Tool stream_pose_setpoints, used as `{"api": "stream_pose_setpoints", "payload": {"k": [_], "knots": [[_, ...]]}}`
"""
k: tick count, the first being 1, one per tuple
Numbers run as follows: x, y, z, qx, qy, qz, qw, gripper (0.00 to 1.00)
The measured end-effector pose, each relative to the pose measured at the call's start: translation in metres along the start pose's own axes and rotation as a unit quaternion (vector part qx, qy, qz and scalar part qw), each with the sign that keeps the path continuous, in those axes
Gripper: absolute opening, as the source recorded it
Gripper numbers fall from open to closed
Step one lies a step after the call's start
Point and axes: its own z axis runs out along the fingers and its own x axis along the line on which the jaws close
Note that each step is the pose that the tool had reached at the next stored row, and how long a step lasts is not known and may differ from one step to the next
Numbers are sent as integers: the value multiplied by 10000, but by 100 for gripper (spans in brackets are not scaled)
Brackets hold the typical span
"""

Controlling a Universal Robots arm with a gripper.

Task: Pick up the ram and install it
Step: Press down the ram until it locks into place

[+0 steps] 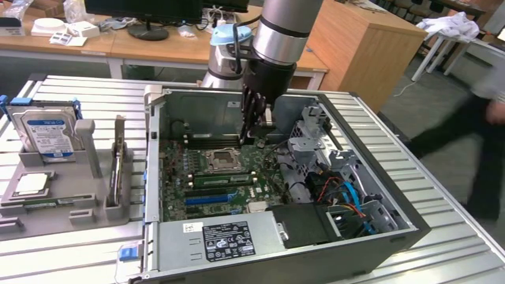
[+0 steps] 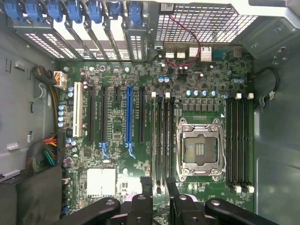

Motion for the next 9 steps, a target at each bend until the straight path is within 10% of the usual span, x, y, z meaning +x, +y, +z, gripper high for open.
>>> {"api": "stream_pose_setpoints", "payload": {"k": [9], "knots": [[0, 0, 0, 0, 0, 0, 10000, 25]]}}
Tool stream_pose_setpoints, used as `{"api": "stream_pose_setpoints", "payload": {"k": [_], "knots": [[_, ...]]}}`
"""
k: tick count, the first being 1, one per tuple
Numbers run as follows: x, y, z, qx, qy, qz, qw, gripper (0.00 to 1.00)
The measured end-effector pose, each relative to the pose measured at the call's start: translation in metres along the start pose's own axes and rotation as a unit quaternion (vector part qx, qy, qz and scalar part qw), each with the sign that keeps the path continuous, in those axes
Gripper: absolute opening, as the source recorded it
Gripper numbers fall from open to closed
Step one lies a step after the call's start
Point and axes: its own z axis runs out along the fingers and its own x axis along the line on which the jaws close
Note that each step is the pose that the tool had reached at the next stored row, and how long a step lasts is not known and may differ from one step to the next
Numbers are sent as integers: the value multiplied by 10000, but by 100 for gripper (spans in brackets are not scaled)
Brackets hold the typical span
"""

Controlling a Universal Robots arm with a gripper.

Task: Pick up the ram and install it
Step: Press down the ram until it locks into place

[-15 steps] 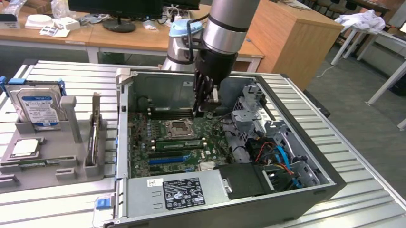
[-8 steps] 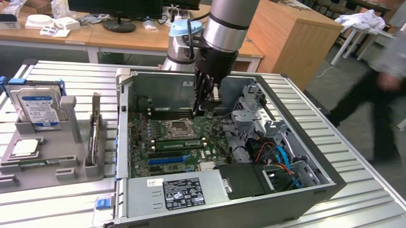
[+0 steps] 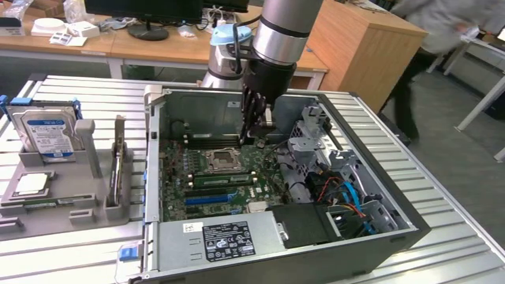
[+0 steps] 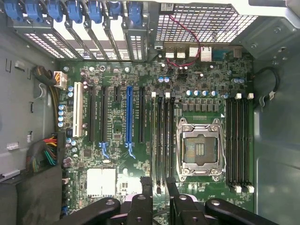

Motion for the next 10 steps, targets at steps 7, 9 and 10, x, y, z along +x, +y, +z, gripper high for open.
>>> {"api": "stream_pose_setpoints", "payload": {"k": [7, 9, 10], "knots": [[0, 0, 0, 0, 0, 0, 10000, 11], [0, -11, -1, 0, 1, -1, 10000, 11], [0, -37, -3, -3, 1, 0, 10000, 11]]}}
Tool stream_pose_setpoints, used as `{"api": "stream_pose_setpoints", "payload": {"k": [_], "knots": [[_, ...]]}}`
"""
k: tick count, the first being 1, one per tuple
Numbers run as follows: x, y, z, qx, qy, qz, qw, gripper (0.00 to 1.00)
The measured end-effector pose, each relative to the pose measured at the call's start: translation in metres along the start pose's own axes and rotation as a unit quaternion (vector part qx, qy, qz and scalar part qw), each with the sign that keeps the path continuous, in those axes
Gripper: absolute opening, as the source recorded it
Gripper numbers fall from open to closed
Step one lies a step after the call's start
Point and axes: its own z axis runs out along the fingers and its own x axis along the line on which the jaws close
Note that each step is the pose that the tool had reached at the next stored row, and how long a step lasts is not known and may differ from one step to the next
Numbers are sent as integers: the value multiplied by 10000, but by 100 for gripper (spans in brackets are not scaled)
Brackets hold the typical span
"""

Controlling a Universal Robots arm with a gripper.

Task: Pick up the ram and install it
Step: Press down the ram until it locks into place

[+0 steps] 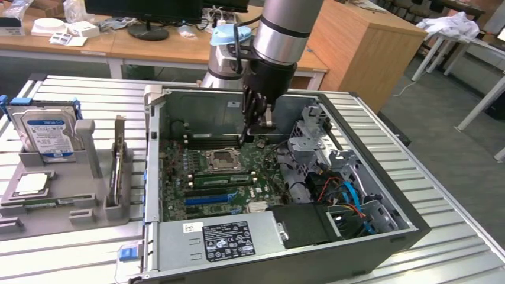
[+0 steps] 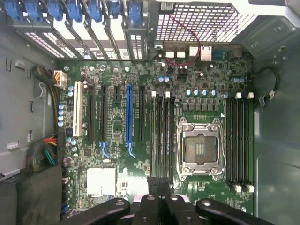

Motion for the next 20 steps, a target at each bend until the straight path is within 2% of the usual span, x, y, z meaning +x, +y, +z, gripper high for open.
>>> {"api": "stream_pose_setpoints", "payload": {"k": [5, 9, 15, 20], "knots": [[0, -209, -10, -24, -1, 0, 10000, 11], [0, -334, -17, -32, 0, 0, 10000, 11], [1, -342, -11, -32, -1, 0, 10000, 11], [2, -346, 74, -29, -1, 1, 10000, 11]]}}
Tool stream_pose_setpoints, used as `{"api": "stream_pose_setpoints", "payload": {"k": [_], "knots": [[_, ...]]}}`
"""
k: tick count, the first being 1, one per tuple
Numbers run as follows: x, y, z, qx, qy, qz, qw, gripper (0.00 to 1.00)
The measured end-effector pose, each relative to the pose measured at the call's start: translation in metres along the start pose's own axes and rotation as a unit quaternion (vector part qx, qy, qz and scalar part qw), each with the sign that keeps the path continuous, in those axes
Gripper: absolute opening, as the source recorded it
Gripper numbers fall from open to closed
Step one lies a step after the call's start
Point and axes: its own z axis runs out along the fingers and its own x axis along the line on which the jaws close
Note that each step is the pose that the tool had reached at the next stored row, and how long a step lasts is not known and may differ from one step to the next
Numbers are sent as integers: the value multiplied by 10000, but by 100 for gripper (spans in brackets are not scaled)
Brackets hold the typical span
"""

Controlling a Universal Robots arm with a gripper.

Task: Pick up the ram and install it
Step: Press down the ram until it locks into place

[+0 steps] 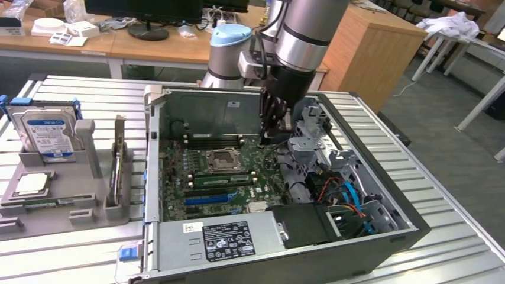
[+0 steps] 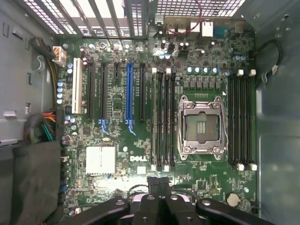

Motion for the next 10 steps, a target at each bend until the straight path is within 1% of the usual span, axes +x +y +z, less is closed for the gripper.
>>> {"api": "stream_pose_setpoints", "payload": {"k": [10], "knots": [[4, -11, 182, 0, 0, 0, 10000, 11]]}}
